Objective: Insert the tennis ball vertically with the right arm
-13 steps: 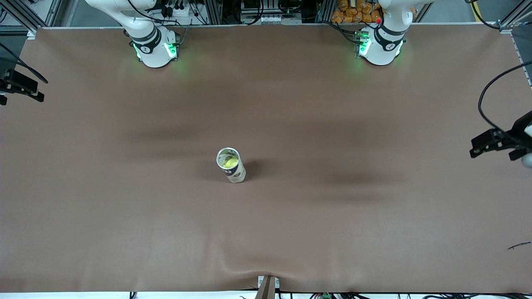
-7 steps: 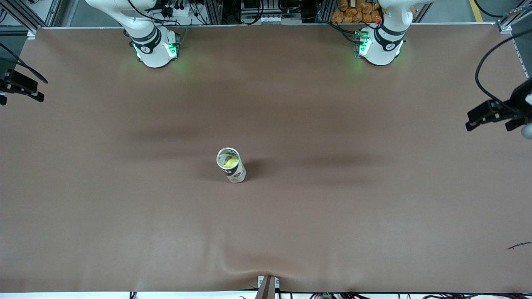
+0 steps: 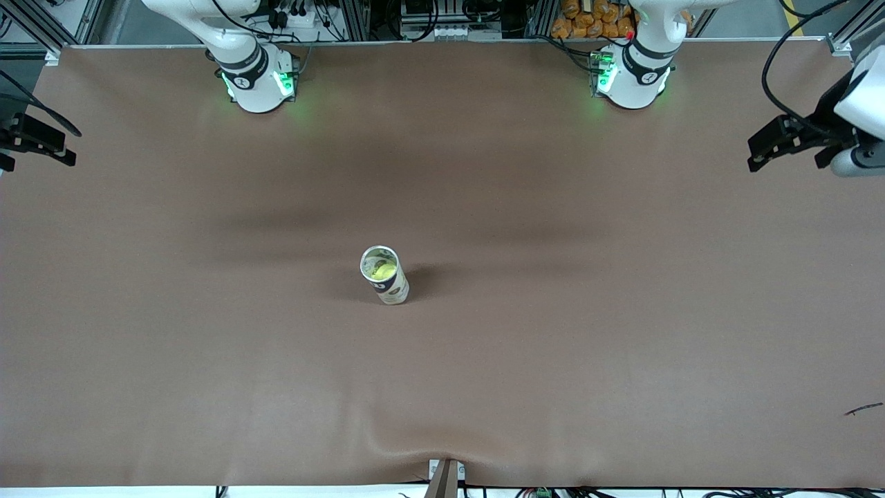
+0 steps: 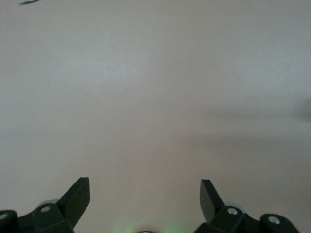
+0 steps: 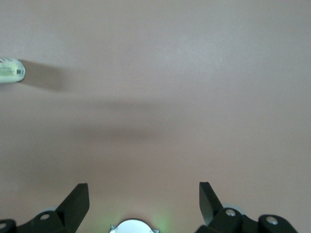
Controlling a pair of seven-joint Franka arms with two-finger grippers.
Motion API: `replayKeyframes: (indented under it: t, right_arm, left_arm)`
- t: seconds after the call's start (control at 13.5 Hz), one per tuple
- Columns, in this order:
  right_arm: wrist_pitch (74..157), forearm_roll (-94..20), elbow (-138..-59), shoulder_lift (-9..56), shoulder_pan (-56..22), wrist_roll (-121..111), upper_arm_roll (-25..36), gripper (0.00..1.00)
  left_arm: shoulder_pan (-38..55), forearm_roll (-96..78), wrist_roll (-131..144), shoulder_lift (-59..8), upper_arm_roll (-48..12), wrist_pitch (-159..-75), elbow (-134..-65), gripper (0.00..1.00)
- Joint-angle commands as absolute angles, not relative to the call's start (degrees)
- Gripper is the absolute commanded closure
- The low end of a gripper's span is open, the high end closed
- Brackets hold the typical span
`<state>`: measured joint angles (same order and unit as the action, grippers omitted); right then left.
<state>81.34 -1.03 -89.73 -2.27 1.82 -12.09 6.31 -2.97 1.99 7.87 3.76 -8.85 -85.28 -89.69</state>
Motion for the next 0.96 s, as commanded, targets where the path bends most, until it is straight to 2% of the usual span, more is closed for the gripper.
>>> replayKeyframes:
  t: [0.0,0.3,0.89]
  right_arm:
    - [79.98,-0.7,-88.51,-1.93,2.2,-10.04,6.06,0.0]
    - [80.33,-0.53,-87.89,-1.85,2.11,-5.63,6.06,0.0]
    - [82.0,-0.26,-87.8,-1.32,2.29,-5.62,5.98,0.0]
  left_arm:
    - [-2.55,1.32,8.88,8.26,-8.26,-85.52,-94.83,0.0]
    - [-0.53,-0.52,8.88,8.09,-4.49,-86.13,-93.96,0.0]
    - [0.44,0.0,10.11,6.77,-4.75,-86.04,-92.64,0.0]
